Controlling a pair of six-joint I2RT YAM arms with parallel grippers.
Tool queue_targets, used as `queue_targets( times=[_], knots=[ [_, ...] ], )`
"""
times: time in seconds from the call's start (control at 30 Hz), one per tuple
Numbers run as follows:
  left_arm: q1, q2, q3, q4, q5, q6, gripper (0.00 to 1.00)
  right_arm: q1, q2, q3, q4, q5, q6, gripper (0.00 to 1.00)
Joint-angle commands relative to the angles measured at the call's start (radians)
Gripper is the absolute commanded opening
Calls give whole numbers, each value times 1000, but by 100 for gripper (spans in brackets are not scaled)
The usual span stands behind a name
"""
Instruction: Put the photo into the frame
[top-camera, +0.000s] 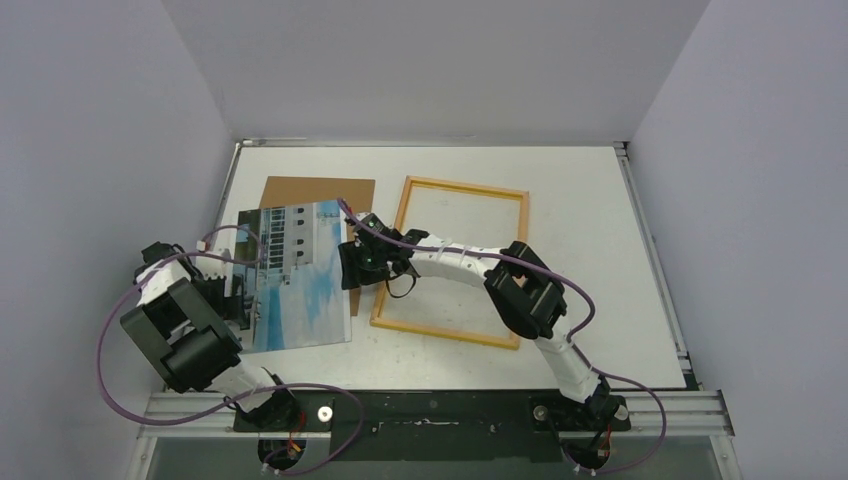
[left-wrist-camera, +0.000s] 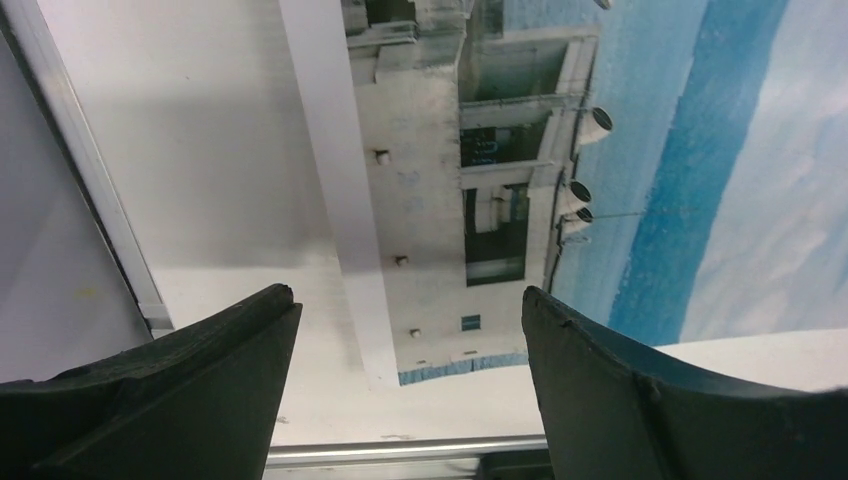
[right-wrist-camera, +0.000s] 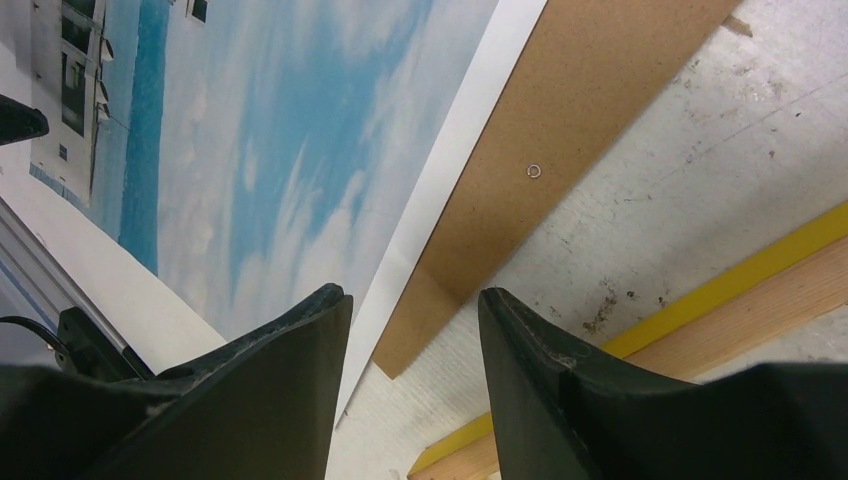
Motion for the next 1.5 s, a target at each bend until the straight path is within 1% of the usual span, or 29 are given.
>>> queue_targets(
  times=[0.0,0.17,0.33,0.4,0.47,0.63,0.87,1.17,1.3,1.47],
  knots=[
    [10,43,27,69,-7,37,80,10,-20,-22,56,-8,20,49],
    [12,92,23,57,32,50,79,15,-27,-58,79,-18,31,44],
    [19,111,32,30,64,81,78,18,-16,-77,95,-34,41,42],
    [21,115,42,7,76,92,77,21,-12,-80,99,-38,43,41],
    [23,116,58,-27,97,100,73,24,-12,-86,105,-41,44,40],
    [19,91,91,-124,183,112,68,25,-11,-98,111,-46,46,38],
    [19,70,104,-185,206,116,63,25,-4,-114,124,-53,50,35],
    [4,-7,189,-294,292,94,58,25,11,-129,135,-66,50,34],
    [-29,-18,182,-296,314,72,57,24,20,-130,138,-76,52,32],
    [-42,-3,135,-247,297,54,57,23,14,-140,141,-76,51,32]
  ],
)
